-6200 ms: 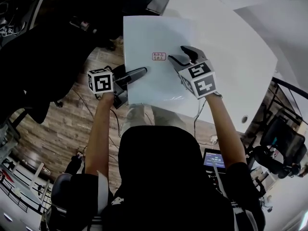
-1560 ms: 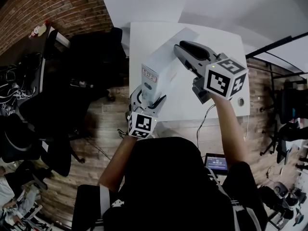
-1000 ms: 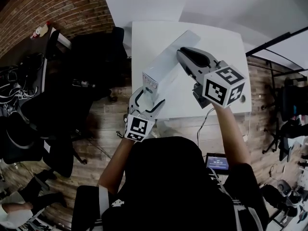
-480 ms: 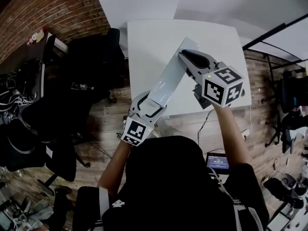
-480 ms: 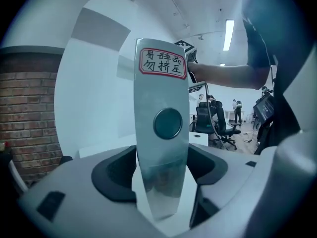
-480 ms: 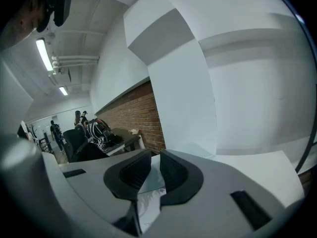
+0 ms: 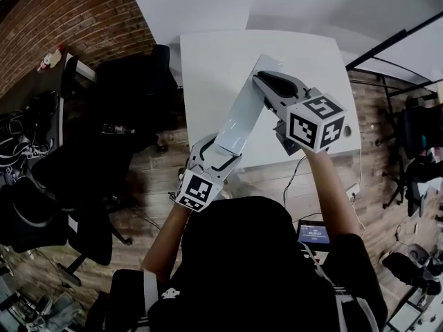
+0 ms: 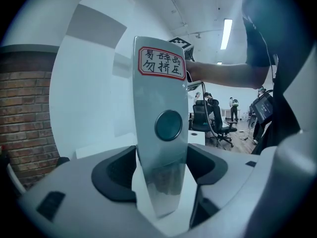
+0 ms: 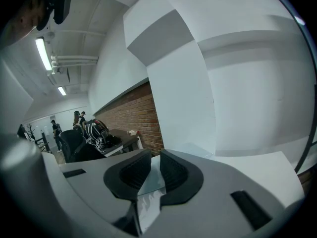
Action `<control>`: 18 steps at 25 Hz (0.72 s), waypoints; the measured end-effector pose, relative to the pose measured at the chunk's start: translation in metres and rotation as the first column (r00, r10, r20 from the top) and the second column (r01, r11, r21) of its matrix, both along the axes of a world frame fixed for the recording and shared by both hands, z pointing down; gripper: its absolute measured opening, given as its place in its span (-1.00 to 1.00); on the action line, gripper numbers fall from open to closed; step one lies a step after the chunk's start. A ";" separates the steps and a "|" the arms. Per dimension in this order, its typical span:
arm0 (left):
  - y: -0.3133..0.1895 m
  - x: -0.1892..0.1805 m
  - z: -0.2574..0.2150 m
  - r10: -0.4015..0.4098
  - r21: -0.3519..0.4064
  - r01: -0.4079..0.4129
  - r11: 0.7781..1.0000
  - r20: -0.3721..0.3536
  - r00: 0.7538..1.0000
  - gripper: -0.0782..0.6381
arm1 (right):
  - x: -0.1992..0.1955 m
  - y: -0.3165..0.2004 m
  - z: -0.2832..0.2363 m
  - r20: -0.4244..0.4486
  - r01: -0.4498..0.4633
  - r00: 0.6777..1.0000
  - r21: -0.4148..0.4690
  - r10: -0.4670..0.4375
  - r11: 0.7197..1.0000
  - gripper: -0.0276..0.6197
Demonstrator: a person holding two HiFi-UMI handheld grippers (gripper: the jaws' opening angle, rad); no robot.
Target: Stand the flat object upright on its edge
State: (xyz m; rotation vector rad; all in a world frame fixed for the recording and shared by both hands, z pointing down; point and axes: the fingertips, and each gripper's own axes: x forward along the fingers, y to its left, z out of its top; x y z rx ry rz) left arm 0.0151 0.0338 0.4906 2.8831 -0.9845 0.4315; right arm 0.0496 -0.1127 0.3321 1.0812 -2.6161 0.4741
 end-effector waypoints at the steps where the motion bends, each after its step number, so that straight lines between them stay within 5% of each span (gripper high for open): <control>1: -0.001 0.001 0.000 0.002 -0.002 -0.002 1.000 0.002 1.000 0.12 | 0.000 -0.001 0.000 -0.001 -0.001 1.000 0.002 0.001 1.000 -0.67; 18: -0.028 0.019 -0.007 0.023 0.001 -0.023 1.000 0.032 0.999 0.12 | 0.014 -0.037 -0.003 0.003 -0.025 1.000 0.017 0.025 1.000 -0.67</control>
